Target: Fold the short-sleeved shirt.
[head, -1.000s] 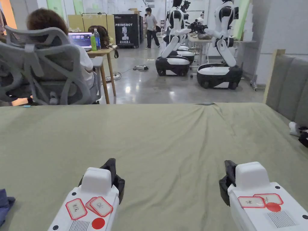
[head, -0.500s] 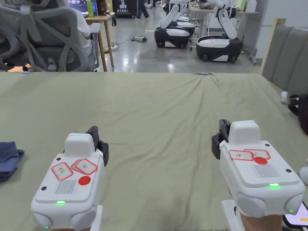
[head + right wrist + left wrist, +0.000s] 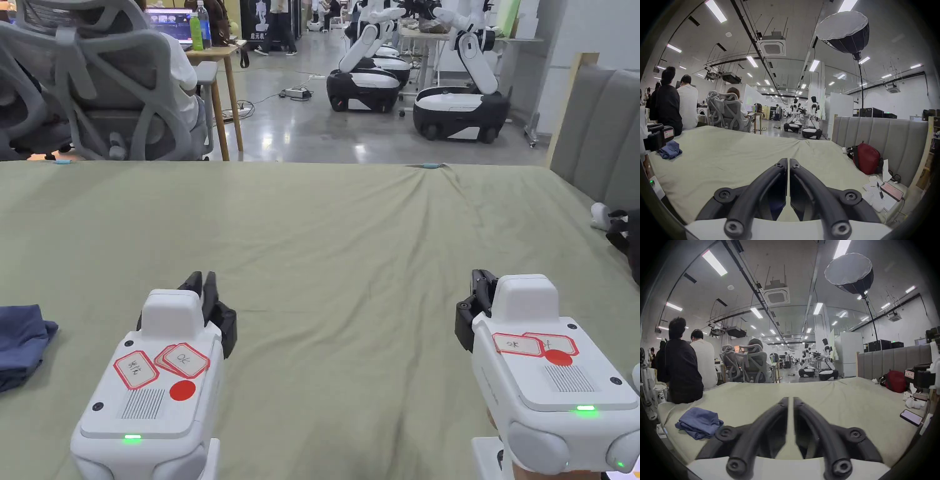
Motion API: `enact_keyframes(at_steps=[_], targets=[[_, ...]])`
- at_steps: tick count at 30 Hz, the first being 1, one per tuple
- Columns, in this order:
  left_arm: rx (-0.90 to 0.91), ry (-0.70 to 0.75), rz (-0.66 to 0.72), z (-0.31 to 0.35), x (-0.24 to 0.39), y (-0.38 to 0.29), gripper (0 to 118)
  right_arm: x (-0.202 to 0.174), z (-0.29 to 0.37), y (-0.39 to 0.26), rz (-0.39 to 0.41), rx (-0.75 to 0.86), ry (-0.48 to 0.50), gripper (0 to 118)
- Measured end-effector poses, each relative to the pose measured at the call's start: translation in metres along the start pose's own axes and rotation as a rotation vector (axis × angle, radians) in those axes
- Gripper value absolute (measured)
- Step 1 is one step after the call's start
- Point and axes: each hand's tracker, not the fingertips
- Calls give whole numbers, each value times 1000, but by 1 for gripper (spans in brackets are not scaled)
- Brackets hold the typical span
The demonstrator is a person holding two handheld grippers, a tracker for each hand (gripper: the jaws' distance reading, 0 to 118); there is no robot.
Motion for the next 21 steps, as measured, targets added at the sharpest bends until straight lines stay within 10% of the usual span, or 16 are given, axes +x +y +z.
enact_keyframes(at_steps=[2, 3, 4, 21], targets=[[-9, -12, 5, -2, 1, 0, 82, 1, -2, -2, -7, -6, 19, 49], [-18, -11, 13, -4, 2, 0, 118, 2, -4, -3, -6, -13, 29, 96], [-27, -12, 20, -5, 2, -1, 113, 1, -6, -4, -3, -22, 28, 118], [-22, -17, 20, -2, 5, -4, 118, 4, -1, -8, -5, 12, 13, 118]])
